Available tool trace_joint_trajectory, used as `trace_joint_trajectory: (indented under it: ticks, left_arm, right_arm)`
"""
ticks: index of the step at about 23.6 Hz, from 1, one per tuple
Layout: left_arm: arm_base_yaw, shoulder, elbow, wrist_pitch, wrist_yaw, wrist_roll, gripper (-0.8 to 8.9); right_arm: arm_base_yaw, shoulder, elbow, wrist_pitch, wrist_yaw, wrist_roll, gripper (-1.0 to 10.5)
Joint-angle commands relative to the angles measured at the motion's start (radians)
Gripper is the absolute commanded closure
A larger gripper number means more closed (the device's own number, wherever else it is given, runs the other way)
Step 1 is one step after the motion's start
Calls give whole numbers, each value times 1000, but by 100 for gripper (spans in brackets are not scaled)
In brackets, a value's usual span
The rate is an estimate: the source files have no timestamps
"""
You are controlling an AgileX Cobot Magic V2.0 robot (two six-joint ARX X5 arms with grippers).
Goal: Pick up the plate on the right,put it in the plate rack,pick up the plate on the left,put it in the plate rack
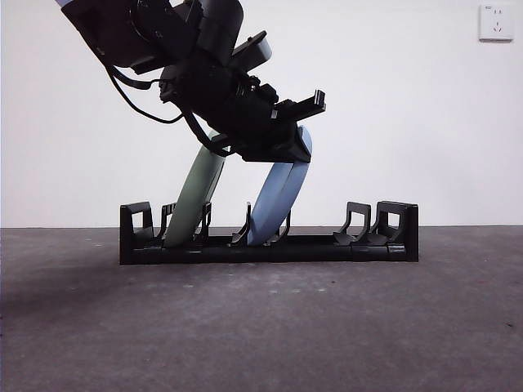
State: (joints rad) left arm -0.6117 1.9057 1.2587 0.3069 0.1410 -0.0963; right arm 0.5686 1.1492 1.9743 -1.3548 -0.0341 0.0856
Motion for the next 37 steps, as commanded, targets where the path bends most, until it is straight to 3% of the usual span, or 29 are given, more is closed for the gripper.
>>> trace_joint_trajectory:
  ticks: [1,7,11,22,26,30,37]
  left_arm:
    - [1,13,-2,-8,-11,23,822]
    - [2,11,1,-20,-2,16,784]
    - [1,2,9,-32,-2,-2,618]
    - [-4,-130,9,-127,4,-6,618]
    - [-18,-220,9,-209,60,-6,619]
    - [-40,-333,9,-333,110,-10,621]
    - [-64,-713,9,-867,154,1,621]
  right_arm:
    - [2,0,-5,-24,-3,-8,567]
    - [2,1,-5,-24,-3,-9,567]
    - [2,1,-5,-24,-3,-9,567]
    - [2,0,-5,-24,-3,-9,567]
    - [2,1,-5,-24,-3,-11,567]
    - [2,7,-5,-24,-4,-21,567]
    - [2,53,-18,-24,-92,-72,568]
